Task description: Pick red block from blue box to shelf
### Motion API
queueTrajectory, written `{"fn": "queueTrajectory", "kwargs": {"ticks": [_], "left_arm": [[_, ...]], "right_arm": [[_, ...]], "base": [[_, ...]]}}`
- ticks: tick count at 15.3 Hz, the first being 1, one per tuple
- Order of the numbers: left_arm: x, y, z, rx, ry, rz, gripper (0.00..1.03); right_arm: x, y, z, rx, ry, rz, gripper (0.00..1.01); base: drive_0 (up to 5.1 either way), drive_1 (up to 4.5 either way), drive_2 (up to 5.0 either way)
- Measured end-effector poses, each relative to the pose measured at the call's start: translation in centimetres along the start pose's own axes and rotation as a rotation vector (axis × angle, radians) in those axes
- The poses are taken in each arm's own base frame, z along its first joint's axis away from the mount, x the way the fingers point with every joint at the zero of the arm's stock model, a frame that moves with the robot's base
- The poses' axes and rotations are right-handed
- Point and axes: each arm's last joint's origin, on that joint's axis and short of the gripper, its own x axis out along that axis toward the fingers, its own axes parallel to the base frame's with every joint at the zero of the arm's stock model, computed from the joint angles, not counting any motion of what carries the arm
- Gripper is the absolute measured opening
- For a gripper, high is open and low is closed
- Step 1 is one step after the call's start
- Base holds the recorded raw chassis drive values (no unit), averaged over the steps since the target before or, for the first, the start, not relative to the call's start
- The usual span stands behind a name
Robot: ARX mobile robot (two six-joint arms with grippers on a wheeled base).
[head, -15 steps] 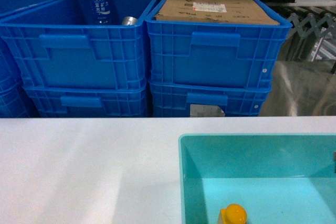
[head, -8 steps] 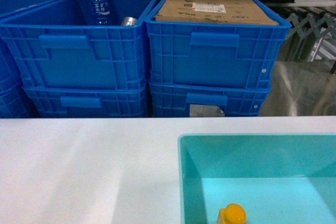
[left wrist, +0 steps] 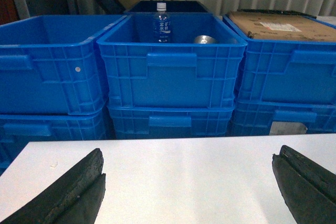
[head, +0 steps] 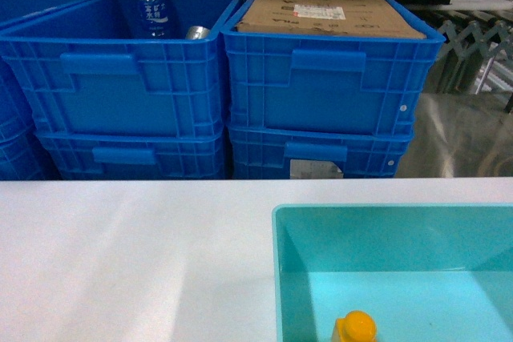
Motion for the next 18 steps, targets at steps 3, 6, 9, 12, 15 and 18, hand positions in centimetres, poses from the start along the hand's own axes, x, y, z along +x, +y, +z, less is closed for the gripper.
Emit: {"fn": "queueTrajectory", "kwargs": {"ticks": [3,6,9,12,15,18], "left_arm": [[0.00,0.00,0.00,0.000,0.000,0.000,0.98],[0.00,0.00,0.00,0.000,0.000,0.000,0.98],[0.00,0.00,0.00,0.000,0.000,0.000,0.98],[0.00,0.00,0.00,0.000,0.000,0.000,0.98],[0.00,0.00,0.00,0.000,0.000,0.000,0.98],[0.00,0.00,0.00,0.000,0.000,0.000,0.98]], "right_arm": [[0.12,-0.22,0.33,-0.002,-0.038,-0.022,0.28],[0.35,-0.80,0.25,-0.008,-0.033,-0.068,0.28],[0.32,-0.80,0.24,-0.006,-0.032,-0.069,0.28],[0.18,-0.70,0.25,-0.002,-0.032,-0.089,0.28],[-0.07,-0.53,0.54,0.011,-0.058,-0.084,0.28],[-0.06,-0.53,0.53,0.011,-0.058,-0.084,0.28]], "base": [[0.0,0.00,0.0],[0.0,0.00,0.0],[0.0,0.00,0.0],[0.0,0.00,0.0],[0.0,0.00,0.0],[0.0,0.00,0.0]]}}
